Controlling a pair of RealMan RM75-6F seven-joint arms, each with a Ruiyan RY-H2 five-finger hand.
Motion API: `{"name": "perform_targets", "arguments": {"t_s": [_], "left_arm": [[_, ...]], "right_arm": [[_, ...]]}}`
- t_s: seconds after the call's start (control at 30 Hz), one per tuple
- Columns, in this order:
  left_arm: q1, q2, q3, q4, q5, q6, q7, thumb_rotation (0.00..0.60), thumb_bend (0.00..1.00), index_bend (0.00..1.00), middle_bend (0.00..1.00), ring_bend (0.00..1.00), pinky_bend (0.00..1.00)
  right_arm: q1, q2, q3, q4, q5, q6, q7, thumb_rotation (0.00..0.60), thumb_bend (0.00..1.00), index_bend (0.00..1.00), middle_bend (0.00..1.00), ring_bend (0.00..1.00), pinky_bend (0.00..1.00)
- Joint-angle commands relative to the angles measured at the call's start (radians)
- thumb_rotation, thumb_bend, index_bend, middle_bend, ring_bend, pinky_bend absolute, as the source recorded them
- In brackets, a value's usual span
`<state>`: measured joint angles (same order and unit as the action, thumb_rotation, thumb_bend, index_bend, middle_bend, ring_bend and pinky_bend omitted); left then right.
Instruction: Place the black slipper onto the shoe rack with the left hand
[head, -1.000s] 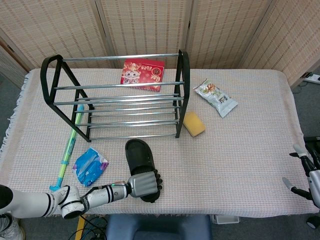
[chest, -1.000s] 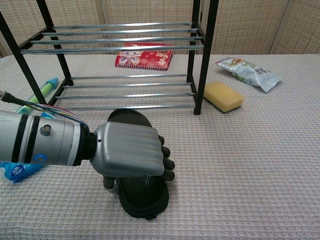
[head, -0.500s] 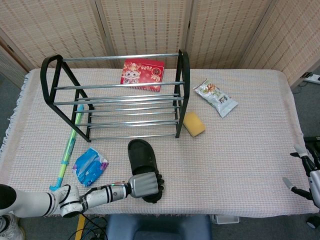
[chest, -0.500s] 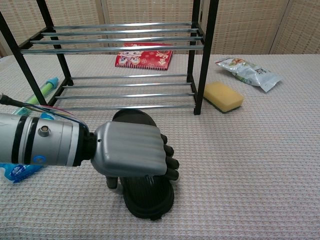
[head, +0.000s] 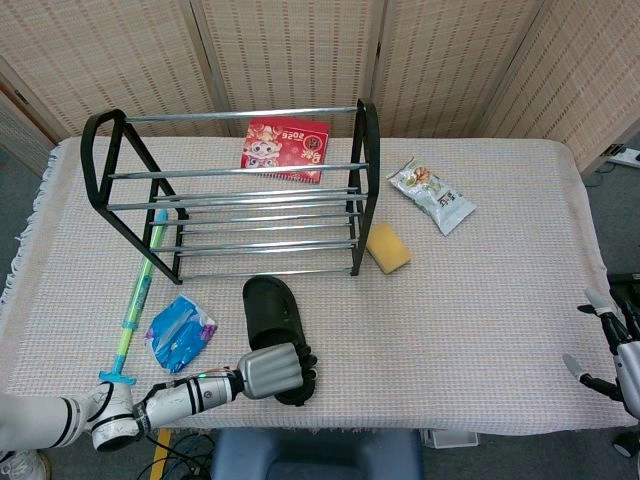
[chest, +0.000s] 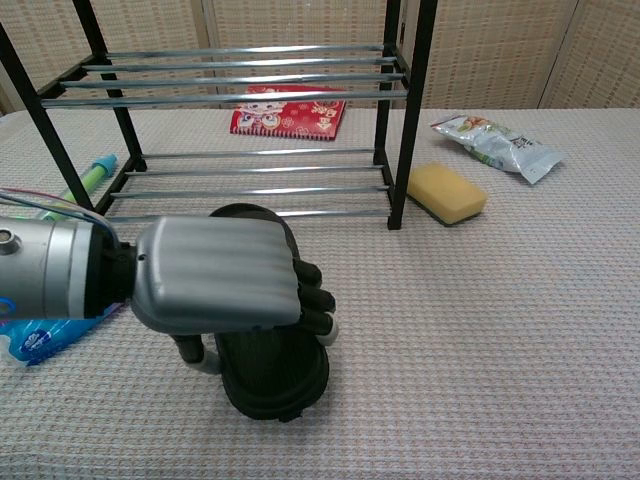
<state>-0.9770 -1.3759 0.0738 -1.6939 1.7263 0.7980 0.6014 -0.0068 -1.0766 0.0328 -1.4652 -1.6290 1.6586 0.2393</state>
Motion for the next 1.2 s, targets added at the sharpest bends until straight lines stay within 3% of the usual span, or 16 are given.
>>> {"name": "perform_targets", "arguments": {"t_s": [0.03, 0.2, 0.33, 0.57, 0.8, 1.0, 1.2], "left_arm": [[0.044, 0.061, 0.018, -0.074, 0.011, 0.045, 0.076, 0.600, 0.23, 0.69, 0.70, 0.58, 0.57], [0.078, 0.107, 0.022, -0.125, 0.052, 0.095, 0.140, 0.600, 0.23, 0.69, 0.70, 0.58, 0.57], [0.058, 0.106, -0.008, -0.105, 0.047, 0.066, 0.137, 0.600, 0.23, 0.69, 0.70, 0.58, 0.57], [-0.014, 0.046, -0.083, 0.038, 0.018, -0.011, 0.080, 0.600, 0.23, 0.69, 0.70, 0.57, 0.57], [-0.074, -0.020, -0.122, 0.193, -0.017, -0.079, 0.018, 0.600, 0.23, 0.69, 0.70, 0.57, 0.57], [-0.104, -0.055, -0.124, 0.297, -0.009, -0.091, 0.010, 0.600, 0.23, 0.66, 0.68, 0.51, 0.57], [-0.122, -0.074, -0.120, 0.365, -0.015, -0.110, 0.023, 0.600, 0.23, 0.61, 0.59, 0.43, 0.57]], "right_arm": [[-0.001, 0.000, -0.001, -0.002, -0.001, 0.000, -0.002, 0.600, 0.24, 0.04, 0.27, 0.10, 0.15], [-0.001, 0.004, 0.000, -0.011, -0.007, 0.005, -0.011, 0.600, 0.24, 0.04, 0.27, 0.10, 0.14], [0.002, 0.005, 0.000, -0.019, -0.011, 0.004, -0.017, 0.600, 0.24, 0.04, 0.27, 0.10, 0.15], [0.002, 0.008, 0.001, -0.021, -0.003, -0.002, -0.020, 0.600, 0.24, 0.04, 0.27, 0.10, 0.14], [0.002, 0.006, 0.003, -0.014, 0.008, -0.011, -0.014, 0.600, 0.24, 0.04, 0.27, 0.10, 0.15], [0.004, 0.001, 0.002, -0.004, 0.013, -0.019, -0.007, 0.600, 0.24, 0.04, 0.27, 0.10, 0.15], [0.006, -0.005, 0.003, 0.006, 0.014, -0.024, 0.002, 0.600, 0.24, 0.04, 0.27, 0.10, 0.15]]}}
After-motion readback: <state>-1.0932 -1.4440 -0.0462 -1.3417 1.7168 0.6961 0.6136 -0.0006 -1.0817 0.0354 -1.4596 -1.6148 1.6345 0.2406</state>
